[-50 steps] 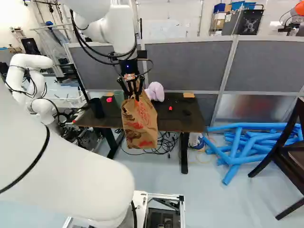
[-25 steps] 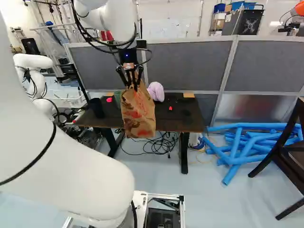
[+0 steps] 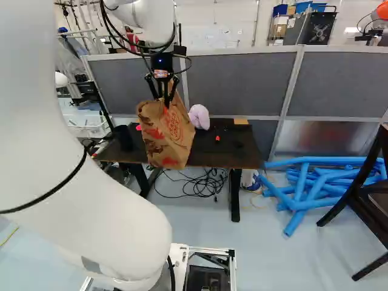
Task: Pick up the bag on the ground and place it on the table
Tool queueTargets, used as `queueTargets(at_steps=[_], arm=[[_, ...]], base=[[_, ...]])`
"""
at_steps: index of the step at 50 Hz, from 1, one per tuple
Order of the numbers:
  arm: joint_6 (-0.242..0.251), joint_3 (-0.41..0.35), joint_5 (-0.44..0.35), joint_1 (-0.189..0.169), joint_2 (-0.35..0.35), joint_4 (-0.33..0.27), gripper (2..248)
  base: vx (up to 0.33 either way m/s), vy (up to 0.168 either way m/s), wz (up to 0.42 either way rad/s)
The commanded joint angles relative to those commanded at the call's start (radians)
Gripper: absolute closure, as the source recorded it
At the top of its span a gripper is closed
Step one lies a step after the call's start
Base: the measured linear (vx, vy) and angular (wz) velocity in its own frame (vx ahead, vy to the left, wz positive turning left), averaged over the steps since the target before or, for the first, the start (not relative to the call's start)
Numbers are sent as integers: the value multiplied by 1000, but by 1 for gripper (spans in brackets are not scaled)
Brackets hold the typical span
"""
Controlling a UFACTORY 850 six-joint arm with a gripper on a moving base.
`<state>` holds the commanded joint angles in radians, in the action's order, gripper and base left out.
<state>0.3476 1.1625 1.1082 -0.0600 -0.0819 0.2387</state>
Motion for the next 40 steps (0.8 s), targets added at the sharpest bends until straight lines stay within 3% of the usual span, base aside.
queueTargets(at_steps=[14,26,40], arm=[[0,48,8,-31,50,6,225],[-2,98,8,-35,99,6,225],[-118,160,8,-32,158,6,225]], base=[[0,0,0],[0,0,0],[0,0,0]])
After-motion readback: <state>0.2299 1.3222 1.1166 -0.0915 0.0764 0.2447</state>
